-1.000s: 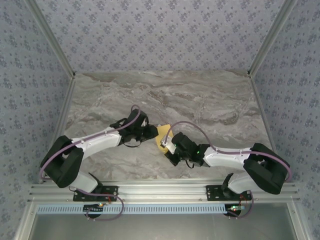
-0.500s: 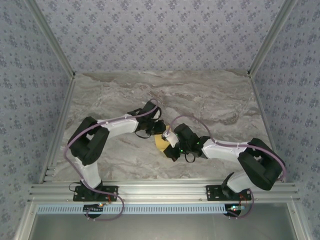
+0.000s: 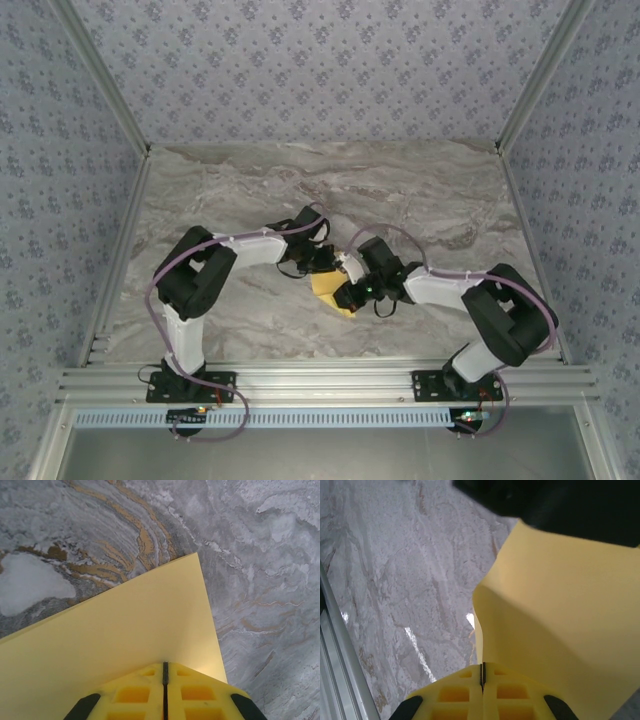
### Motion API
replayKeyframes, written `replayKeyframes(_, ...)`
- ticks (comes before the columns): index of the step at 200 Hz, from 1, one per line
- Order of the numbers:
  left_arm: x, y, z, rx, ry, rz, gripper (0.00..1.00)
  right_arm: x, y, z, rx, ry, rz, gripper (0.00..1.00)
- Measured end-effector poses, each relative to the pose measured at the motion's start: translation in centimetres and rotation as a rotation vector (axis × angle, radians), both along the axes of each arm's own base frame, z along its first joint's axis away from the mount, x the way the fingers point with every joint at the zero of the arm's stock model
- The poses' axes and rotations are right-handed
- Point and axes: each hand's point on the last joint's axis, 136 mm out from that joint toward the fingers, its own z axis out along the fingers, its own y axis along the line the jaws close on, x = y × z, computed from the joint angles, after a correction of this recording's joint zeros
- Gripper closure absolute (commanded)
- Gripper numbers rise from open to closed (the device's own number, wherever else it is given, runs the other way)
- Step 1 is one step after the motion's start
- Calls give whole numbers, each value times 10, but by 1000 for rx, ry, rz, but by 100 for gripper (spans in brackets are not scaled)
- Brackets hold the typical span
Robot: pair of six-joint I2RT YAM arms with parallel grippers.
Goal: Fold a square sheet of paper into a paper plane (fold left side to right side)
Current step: Third fold the triangle at the center of the table.
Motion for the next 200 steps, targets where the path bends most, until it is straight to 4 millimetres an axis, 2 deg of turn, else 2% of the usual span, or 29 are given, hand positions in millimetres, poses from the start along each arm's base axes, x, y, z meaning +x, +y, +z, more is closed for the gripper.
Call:
replayKeyframes(89, -1, -6, -1, -10, -12, -11, 97, 24, -14, -9, -22, 58, -87, 100)
replayKeyframes(200, -1, -6, -1, -10, -12, -12, 97, 29, -22, -16, -41, 82, -126, 100)
